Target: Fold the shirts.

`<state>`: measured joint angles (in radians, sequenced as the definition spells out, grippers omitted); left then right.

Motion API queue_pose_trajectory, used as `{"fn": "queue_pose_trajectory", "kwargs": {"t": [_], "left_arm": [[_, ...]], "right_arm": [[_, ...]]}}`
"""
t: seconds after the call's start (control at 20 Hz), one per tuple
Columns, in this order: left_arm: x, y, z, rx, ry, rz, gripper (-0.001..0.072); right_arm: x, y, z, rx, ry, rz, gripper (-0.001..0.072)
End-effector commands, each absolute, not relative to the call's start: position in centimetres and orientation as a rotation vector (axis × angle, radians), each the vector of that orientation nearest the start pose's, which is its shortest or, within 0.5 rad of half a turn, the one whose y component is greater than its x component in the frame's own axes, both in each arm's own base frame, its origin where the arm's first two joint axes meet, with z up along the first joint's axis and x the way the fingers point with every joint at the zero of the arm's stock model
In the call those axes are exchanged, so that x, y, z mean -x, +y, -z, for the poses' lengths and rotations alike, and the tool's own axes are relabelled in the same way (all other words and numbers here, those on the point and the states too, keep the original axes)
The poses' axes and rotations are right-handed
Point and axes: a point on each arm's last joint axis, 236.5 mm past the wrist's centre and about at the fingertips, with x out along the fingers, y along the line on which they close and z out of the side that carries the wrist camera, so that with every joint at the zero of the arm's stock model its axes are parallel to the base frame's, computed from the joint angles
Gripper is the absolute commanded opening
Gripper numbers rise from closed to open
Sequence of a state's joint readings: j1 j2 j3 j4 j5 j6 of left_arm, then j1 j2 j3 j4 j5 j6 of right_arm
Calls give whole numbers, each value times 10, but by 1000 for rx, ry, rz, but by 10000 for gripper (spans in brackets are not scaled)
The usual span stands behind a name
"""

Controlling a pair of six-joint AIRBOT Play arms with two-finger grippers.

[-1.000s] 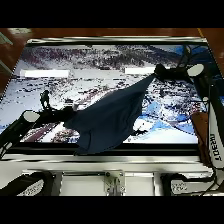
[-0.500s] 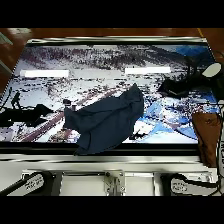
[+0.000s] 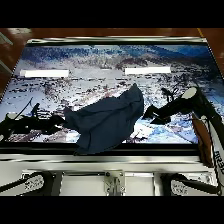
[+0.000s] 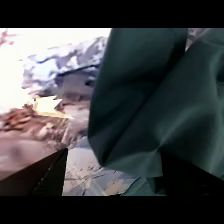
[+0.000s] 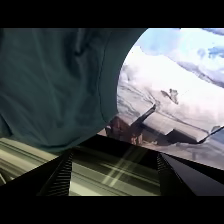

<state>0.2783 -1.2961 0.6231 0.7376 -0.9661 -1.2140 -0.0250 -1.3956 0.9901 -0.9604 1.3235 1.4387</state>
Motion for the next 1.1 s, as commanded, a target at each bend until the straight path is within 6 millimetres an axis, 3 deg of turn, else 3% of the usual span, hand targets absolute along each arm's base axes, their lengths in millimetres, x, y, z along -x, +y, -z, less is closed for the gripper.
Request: {"fn": "queue_pose_trajectory", "kwargs": {"t": [0.0, 0.05, 0.1, 0.15, 0.35, 0.7, 0.9, 1.0, 1.05], "left_arm": [[-322, -86, 109, 821, 1313, 198, 529], [-325, -87, 108, 822, 1301, 194, 294], [-328, -86, 108, 823, 1289, 188, 117], [-330, -84, 107, 826, 1281, 182, 40], [-344, -77, 94, 786, 1236, 219, 40], [-365, -76, 59, 724, 1148, 281, 40], [-366, -77, 49, 696, 1123, 305, 40], [-366, -78, 47, 694, 1117, 309, 40], [-366, -78, 45, 692, 1113, 309, 40]], "right_arm": [[-277, 147, 64, -529, 1697, -424, 671], [-266, 154, 70, -529, 1727, -424, 672], [-255, 161, 76, -528, 1756, -429, 672], [-244, 169, 81, -528, 1781, -434, 672], [-215, 209, 98, -470, 1817, -427, 672], [-245, 261, 118, -614, 1672, -307, 666], [-249, 262, 119, -648, 1661, -263, 598], [-249, 263, 119, -675, 1668, -239, 305], [-249, 263, 118, -684, 1671, -237, 207]]}}
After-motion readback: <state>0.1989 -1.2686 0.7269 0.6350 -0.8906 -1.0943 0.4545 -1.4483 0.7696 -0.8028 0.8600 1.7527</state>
